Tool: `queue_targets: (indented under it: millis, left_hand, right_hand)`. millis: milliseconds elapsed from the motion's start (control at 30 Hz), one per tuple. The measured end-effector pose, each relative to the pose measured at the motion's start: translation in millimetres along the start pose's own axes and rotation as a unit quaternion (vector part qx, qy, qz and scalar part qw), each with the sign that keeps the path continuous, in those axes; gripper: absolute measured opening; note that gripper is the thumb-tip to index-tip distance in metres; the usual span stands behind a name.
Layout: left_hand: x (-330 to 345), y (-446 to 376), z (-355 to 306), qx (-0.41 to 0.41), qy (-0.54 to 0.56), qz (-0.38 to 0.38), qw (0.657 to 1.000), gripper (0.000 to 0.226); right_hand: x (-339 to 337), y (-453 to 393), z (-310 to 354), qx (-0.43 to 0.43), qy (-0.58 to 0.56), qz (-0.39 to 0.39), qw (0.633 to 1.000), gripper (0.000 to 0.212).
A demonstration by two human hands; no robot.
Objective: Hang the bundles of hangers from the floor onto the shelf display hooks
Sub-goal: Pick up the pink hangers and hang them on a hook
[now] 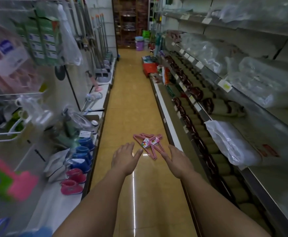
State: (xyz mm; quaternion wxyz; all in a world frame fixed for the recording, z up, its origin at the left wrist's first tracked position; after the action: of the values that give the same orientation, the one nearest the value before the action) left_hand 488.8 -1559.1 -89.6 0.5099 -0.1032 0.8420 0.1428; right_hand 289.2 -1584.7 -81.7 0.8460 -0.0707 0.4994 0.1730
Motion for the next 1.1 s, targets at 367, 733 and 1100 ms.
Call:
queue_targets:
  millis: [367, 733, 1100]
  left_hand:
    - [34, -143, -32, -0.009, -0.033, 0.03, 0.999, 0.062]
    - [69, -291, -101, -0.035, -0.042, 0.039, 0.998, 0.06]
    - [123, -414, -89, -0.061, -0.056, 0.089, 0.993, 0.061]
  right_hand:
    - [-13, -134, -72, 0.028, 0.063, 0.031, 0.997, 0.066]
    - [-50, -291, -150, 0.007, 0.098, 0.077, 0.992, 0.064]
    - [-7, -427, -197, 0.015, 0.109, 0.137, 0.984, 0.065]
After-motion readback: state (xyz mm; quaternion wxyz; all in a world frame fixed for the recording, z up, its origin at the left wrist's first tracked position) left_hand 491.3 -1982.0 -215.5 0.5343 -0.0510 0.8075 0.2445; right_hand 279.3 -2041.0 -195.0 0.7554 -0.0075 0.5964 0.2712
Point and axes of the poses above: each hand's wrist, its own y-axis away from the middle knuckle, its own x-axis out of the palm, z = x × y, the point moved 8 cm from there along -y, towards the middle knuckle, and after that the axes turned 8 degrees about -x, right-handed, at the moved point
